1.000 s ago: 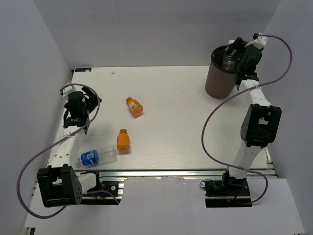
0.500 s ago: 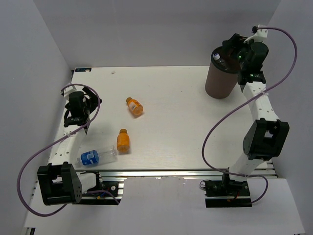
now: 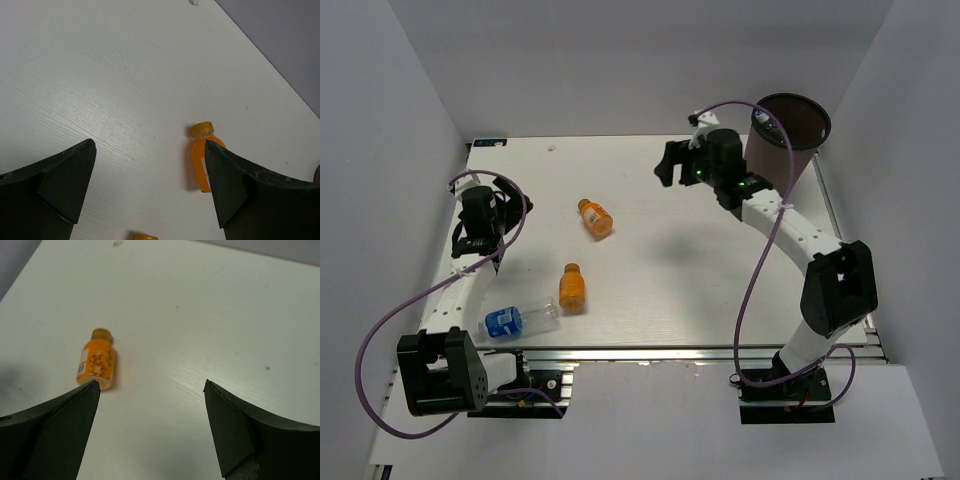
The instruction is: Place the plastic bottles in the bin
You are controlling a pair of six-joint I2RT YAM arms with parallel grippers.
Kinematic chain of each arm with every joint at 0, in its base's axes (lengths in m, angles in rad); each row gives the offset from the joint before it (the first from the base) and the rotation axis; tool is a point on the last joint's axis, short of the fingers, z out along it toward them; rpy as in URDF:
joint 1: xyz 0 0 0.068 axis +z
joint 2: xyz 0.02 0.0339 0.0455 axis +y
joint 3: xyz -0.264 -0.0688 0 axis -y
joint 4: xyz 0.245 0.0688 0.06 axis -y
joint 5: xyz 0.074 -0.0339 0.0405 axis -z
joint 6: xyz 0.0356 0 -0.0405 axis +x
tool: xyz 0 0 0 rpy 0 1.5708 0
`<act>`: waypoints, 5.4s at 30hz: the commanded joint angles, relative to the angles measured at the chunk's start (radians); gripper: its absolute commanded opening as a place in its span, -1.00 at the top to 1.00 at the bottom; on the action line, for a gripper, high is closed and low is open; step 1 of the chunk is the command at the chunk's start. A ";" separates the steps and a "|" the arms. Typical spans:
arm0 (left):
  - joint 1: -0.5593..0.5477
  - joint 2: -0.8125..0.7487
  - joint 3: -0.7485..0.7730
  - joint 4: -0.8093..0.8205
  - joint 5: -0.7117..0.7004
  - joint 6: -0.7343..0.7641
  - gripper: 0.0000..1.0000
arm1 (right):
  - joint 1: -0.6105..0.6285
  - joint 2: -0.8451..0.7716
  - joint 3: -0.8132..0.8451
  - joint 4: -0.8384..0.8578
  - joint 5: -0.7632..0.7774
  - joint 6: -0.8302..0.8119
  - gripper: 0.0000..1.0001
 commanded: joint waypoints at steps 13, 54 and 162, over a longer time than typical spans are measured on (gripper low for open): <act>0.002 0.010 0.026 0.013 0.071 -0.011 -0.96 | 0.347 0.293 0.168 -0.100 0.214 0.017 -0.79; 0.000 -0.003 0.019 0.018 0.053 -0.010 -0.96 | 0.413 0.708 0.515 -0.059 0.319 -0.067 0.16; -0.477 0.316 0.133 -0.449 0.041 0.001 0.34 | -0.434 -0.349 -0.328 0.204 -0.624 -0.035 -0.79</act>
